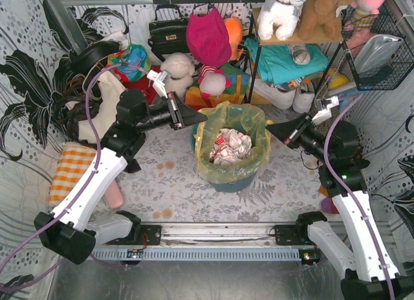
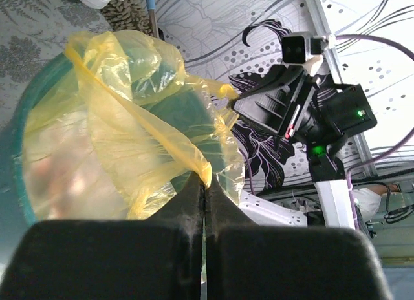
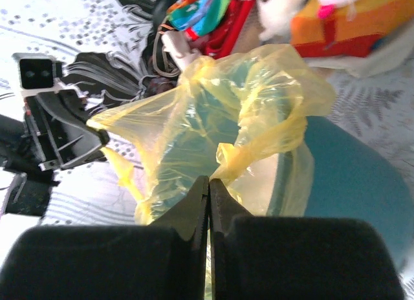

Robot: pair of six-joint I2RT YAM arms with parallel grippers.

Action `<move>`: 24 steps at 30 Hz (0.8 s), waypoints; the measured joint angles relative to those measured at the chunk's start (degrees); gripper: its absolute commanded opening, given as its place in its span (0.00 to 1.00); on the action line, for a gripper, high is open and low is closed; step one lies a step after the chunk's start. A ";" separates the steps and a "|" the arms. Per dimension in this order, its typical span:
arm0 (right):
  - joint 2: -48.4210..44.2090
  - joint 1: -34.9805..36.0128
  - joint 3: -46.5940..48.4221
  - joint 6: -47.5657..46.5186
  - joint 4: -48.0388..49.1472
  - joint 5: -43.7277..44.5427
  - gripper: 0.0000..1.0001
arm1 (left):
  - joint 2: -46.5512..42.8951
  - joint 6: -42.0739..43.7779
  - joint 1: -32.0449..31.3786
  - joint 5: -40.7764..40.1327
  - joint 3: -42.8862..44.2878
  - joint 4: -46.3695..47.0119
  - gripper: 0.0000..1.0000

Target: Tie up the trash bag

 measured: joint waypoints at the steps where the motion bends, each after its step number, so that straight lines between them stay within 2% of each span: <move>1: 0.87 0.00 0.00 0.59 1.90 -1.36 0.00 | 0.00 -0.26 0.02 0.35 -0.11 0.48 0.00; 8: 6.88 0.24 -1.97 4.57 12.61 -9.55 0.00 | 0.87 -2.86 -0.59 2.10 -2.23 6.38 0.00; 14: 9.60 1.75 -4.92 5.57 14.99 -11.76 0.00 | 3.98 -2.62 -3.50 2.21 -2.21 8.15 0.01; 19: 8.70 1.84 -5.11 5.09 13.90 -11.32 0.00 | 5.14 2.99 -4.50 0.61 1.60 -1.09 0.38; 21: 8.07 1.84 -5.09 4.61 13.57 -11.06 0.00 | 4.63 6.08 -4.50 -0.87 4.35 -5.07 0.47; 24: 7.56 1.84 -5.07 4.04 12.81 -10.64 0.00 | 3.28 10.40 -4.48 -3.10 8.13 -10.38 0.55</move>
